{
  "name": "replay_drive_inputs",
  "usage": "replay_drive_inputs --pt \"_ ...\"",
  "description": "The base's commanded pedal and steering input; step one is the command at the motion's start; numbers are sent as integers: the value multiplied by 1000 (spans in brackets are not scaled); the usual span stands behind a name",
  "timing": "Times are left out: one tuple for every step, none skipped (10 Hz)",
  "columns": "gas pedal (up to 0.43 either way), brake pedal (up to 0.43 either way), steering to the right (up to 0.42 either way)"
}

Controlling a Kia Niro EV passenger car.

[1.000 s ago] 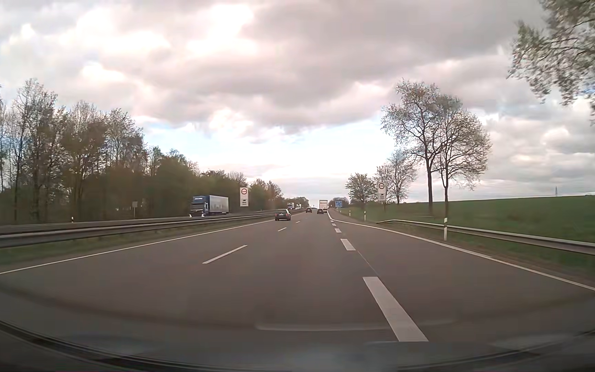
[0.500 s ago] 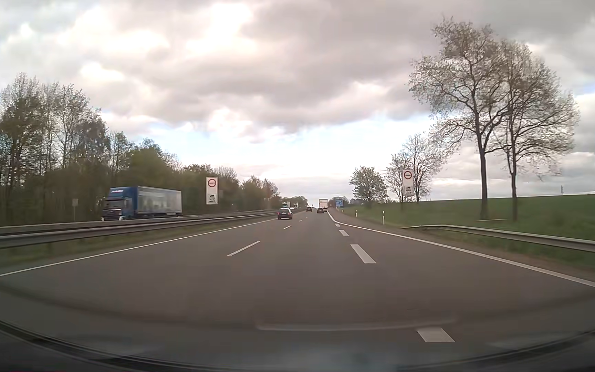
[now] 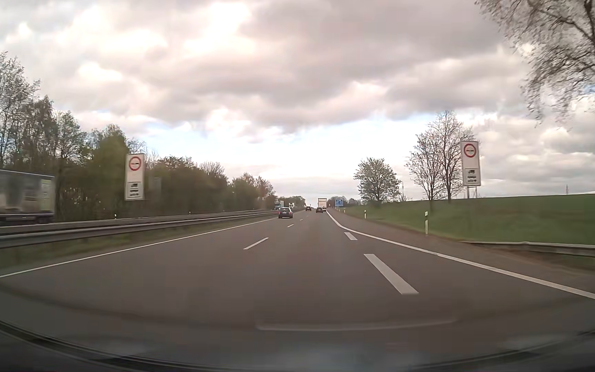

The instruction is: Follow the waypoints while adhering to traffic rules and regulations

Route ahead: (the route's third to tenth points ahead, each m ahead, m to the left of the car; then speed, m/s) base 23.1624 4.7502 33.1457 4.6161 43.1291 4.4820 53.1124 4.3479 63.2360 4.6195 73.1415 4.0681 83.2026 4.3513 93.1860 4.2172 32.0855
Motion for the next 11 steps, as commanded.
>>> replay_drive_inputs --pt "319 0 0" --pt "319 0 -1" --pt "331 0 -1" --pt "358 0 -1" --pt "358 0 0" --pt "358 0 1" --pt "358 6 1" --pt "358 0 1" --pt "358 0 0" --pt "370 0 -4" --pt "370 0 -5"
